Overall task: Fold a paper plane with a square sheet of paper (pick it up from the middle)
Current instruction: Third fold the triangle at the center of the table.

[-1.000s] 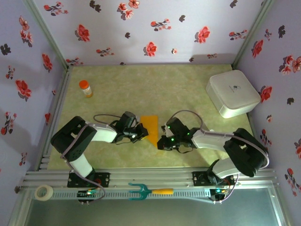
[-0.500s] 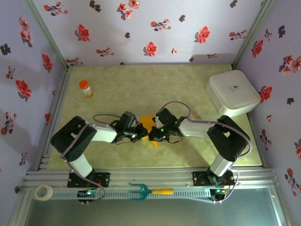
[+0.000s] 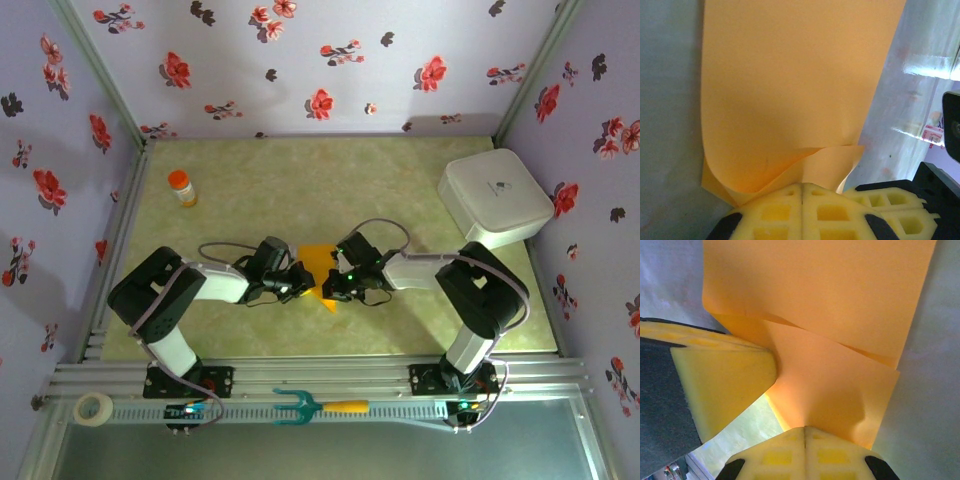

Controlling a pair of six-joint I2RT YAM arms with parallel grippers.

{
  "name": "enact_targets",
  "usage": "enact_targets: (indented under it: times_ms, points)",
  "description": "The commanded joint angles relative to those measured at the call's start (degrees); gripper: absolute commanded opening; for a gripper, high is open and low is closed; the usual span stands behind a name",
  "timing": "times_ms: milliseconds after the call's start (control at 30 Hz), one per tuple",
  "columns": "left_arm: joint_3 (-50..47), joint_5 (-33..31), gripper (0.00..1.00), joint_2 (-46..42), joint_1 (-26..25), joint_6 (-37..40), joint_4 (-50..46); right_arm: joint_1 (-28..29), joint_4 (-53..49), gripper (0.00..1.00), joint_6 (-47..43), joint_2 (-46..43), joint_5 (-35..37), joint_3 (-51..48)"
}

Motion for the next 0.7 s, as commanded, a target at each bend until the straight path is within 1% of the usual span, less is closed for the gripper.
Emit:
enact_targets:
  times_ms: [0,33,100,167,300,400,533,667]
  points:
    - [0.91,-0.48,0.0,-0.78,-0.14,1.7,-1.05,-0.33,-2.96,0.06,0.8,0.39,2.63,-2.58]
    - [1.04,-0.4,0.0,-1.28,-0.14,1.82,-0.91,-0.33,-3.52,0.05,0.76,0.39,3.17,-2.74]
    - [1.38,-0.32,0.05,-2.98,-0.14,2.17,-1.1,-0.33,-4.22,0.05,0.52,0.3,3.79,-2.95]
    - [1.83,-0.59,0.06,-4.67,-0.31,2.41,-2.1,-0.43,-4.14,0.05,0.57,0.3,4.0,-3.01]
    - [3.87,-1.8,0.03,-5.84,-1.44,1.91,-7.25,-0.42,-4.22,0.04,0.53,0.3,4.16,-2.85]
    - [5.53,-2.0,0.02,-4.88,-2.64,2.26,-8.71,-0.42,-4.38,0.04,0.52,0.22,4.27,-2.77]
    - [6.85,-3.3,0.0,-2.51,-2.61,2.5,-13.15,-0.42,-4.22,0.04,0.61,0.25,4.54,-2.96]
    - [5.48,-3.4,0.0,-1.38,-2.21,1.9,-11.07,-0.5,-4.05,0.03,0.71,0.56,4.73,-3.12]
